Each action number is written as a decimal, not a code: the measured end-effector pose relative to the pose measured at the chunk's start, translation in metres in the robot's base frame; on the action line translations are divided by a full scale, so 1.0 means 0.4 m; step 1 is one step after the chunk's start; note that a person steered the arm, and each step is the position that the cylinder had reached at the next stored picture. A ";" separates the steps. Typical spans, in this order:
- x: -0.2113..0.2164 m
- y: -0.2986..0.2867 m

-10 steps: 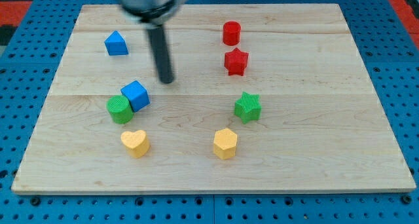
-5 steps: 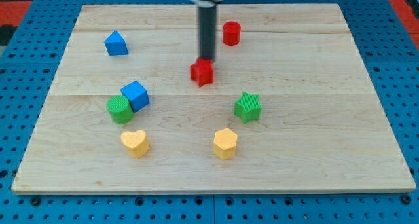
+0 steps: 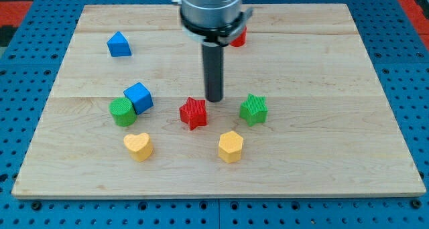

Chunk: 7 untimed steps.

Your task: Push the red star to the right side of the green circle

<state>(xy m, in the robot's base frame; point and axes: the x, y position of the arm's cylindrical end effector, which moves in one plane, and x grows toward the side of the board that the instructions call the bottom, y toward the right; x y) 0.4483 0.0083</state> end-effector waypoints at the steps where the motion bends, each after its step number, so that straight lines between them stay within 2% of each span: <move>1: 0.116 -0.022; 2: 0.080 -0.143; 4: 0.036 -0.123; 5: 0.104 -0.218; 6: 0.109 -0.140; 7: 0.182 -0.105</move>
